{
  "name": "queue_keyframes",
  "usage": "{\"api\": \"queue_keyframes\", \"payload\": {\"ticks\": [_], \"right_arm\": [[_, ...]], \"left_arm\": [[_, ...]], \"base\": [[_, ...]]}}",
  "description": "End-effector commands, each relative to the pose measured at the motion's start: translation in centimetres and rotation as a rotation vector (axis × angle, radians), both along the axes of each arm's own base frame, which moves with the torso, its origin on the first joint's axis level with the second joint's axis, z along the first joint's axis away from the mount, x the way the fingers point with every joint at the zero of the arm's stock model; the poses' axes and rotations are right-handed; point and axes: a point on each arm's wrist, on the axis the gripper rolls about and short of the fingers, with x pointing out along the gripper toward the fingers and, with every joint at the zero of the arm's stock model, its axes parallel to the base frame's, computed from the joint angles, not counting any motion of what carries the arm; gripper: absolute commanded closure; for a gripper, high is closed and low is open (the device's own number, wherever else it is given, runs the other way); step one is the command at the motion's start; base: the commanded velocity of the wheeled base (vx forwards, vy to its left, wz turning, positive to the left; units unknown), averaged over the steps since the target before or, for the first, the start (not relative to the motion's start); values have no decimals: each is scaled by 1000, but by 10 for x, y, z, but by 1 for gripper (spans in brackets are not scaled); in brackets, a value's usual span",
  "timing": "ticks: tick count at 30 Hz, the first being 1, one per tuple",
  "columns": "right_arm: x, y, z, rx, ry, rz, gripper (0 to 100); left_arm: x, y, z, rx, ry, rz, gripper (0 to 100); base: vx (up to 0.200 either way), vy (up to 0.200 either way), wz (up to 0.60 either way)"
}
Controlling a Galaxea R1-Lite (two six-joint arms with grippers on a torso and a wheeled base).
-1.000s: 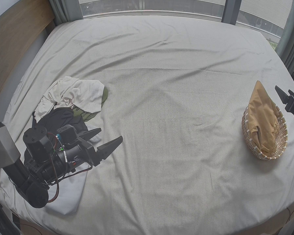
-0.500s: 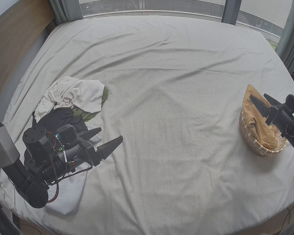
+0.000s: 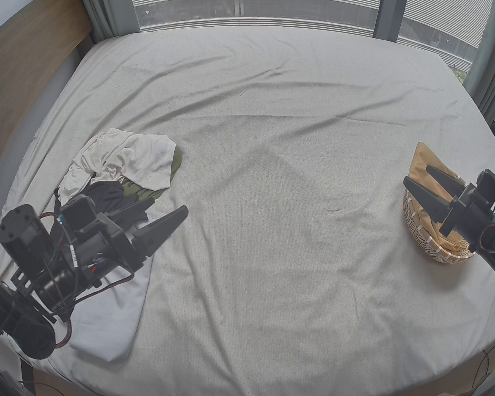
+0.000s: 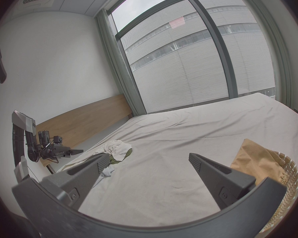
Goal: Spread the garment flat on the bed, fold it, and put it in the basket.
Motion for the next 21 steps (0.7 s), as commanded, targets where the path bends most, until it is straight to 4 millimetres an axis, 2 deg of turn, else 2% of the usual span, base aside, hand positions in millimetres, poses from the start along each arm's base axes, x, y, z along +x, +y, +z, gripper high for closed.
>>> {"api": "queue_keyframes", "payload": {"ticks": [1, 2, 3, 7, 15, 21], "right_arm": [[-31, -1, 7, 6, -30, 32, 0], [-32, -1, 7, 6, -30, 32, 0], [-45, -4, -1, 6, -8, 32, 0], [-65, -8, -12, 6, 22, 36, 0], [-90, -15, -11, 15, -8, 22, 0], [-117, -21, -10, 14, 1, 22, 0]], "left_arm": [[-31, 12, 15, -26, -55, 4, 0], [-32, 12, 15, -25, -53, 3, 0], [-39, 15, 13, -24, -49, 3, 0], [-53, 20, 13, -26, -55, 14, 0], [-85, 33, 9, -37, -58, 55, 0], [-97, 41, 14, -59, -72, 133, 0]], "base": [[0, 0, 0], [0, 0, 0], [0, 0, 0], [0, 0, 0], [0, 0, 0], [0, 0, 0]]}}
